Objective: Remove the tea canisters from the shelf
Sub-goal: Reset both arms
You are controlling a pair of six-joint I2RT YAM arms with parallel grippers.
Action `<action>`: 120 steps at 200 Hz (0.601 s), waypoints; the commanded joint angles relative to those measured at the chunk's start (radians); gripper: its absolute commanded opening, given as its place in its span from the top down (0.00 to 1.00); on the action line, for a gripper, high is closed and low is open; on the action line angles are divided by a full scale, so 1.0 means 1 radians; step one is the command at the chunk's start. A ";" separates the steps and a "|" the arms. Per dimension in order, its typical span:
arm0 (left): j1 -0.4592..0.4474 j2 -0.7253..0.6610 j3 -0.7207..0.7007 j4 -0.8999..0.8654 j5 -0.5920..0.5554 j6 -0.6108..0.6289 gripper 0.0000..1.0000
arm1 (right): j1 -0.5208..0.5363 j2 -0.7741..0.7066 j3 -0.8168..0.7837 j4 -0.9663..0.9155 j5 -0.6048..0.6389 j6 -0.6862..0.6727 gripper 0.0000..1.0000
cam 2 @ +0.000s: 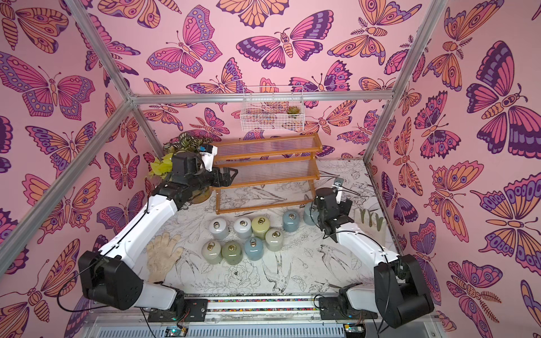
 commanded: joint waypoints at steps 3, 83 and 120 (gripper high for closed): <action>-0.002 -0.015 0.077 -0.230 -0.228 -0.018 0.00 | -0.082 0.052 0.000 0.004 -0.010 -0.078 0.01; 0.004 -0.255 -0.085 -0.286 -0.476 -0.028 0.00 | -0.175 0.238 -0.097 0.349 -0.330 -0.293 0.01; 0.026 -0.346 -0.276 -0.152 -0.597 -0.095 0.00 | -0.175 0.153 -0.312 0.654 -0.434 -0.334 0.01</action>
